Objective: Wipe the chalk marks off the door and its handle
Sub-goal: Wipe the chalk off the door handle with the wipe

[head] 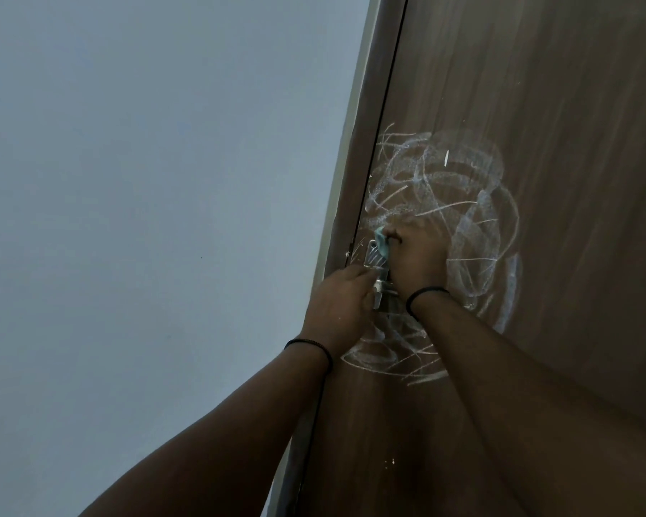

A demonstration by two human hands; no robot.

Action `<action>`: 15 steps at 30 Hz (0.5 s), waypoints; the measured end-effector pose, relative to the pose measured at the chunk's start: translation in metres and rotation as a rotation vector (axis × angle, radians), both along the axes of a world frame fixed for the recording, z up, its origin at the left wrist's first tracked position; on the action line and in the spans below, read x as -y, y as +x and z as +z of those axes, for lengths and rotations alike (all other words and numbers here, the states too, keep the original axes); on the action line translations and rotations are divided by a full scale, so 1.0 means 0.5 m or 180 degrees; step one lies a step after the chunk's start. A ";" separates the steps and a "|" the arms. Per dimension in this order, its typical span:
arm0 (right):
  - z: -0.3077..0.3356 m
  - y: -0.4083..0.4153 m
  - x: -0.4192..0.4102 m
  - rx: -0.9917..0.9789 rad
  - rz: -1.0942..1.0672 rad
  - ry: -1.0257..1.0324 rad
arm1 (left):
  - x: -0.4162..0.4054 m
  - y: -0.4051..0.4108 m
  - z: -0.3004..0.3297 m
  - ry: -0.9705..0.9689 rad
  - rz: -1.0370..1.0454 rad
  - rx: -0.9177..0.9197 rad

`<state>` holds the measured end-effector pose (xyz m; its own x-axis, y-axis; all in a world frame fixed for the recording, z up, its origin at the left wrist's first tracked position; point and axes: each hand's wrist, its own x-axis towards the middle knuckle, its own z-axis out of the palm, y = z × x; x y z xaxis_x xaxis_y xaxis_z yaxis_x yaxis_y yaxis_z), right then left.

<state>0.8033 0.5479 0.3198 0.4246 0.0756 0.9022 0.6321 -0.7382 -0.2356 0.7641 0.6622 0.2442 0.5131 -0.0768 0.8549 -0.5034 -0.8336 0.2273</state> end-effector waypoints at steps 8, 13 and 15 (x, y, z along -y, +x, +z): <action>0.000 0.033 0.020 0.0033 -0.0328 -0.1025 | 0.011 0.000 0.002 -0.0162 -0.0114 0.0152; 0.036 0.026 -0.014 -0.0086 -0.0247 -0.1807 | 0.013 0.001 0.010 -0.0076 0.0046 -0.0089; 0.035 0.026 0.000 -0.0148 -0.0136 -0.1598 | 0.012 -0.001 0.014 -0.0053 -0.0002 -0.0099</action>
<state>0.8165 0.5481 0.3375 0.4756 0.4770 0.7391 0.5962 -0.7926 0.1279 0.7634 0.6561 0.2510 0.5394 -0.0631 0.8397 -0.4965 -0.8292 0.2567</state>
